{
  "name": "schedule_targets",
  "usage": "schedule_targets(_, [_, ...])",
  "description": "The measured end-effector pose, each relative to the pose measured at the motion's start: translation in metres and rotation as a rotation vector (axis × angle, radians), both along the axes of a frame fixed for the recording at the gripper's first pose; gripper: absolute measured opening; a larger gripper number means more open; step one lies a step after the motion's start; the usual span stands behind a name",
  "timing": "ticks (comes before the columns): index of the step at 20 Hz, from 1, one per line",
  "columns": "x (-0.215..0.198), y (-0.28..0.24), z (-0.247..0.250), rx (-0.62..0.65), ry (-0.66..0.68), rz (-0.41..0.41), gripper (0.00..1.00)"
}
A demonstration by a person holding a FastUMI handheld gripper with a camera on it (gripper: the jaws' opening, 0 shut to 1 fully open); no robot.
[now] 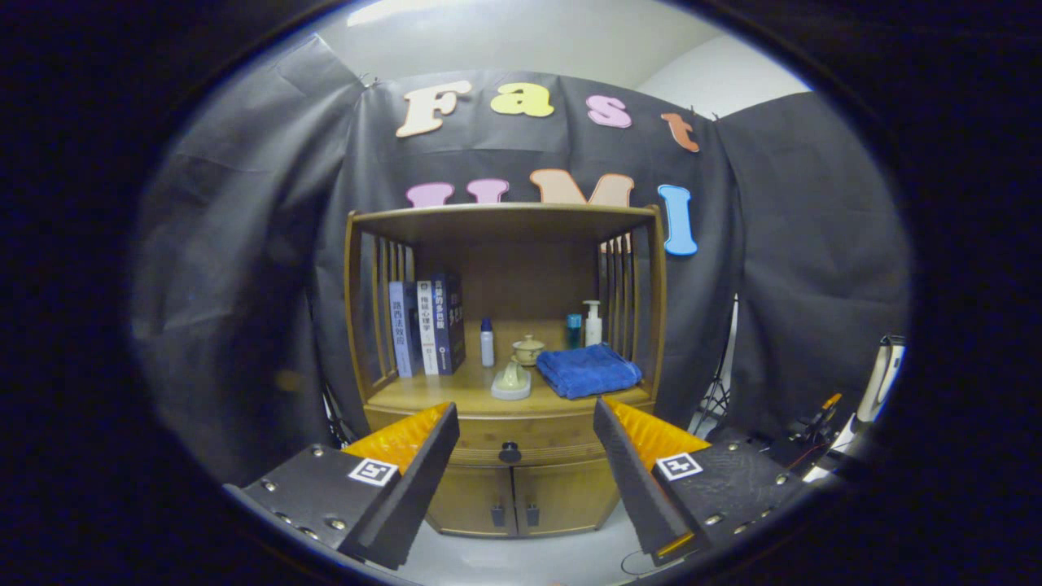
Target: Pull open the drawer, take out the items inside it, and place them on the countertop above the cabinet.
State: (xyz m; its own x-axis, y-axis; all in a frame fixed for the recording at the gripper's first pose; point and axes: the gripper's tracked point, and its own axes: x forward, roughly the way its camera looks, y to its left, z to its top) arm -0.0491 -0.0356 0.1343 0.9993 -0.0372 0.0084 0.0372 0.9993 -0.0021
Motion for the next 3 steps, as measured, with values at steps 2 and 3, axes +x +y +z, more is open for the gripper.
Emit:
schedule_targets(2, [-0.0087, -0.0061, 0.0043, 0.029, 0.01, -0.001, 1.0])
schedule_targets(3, [-0.0105, -0.0096, 0.0059, 0.036, 0.01, -0.001, 1.0])
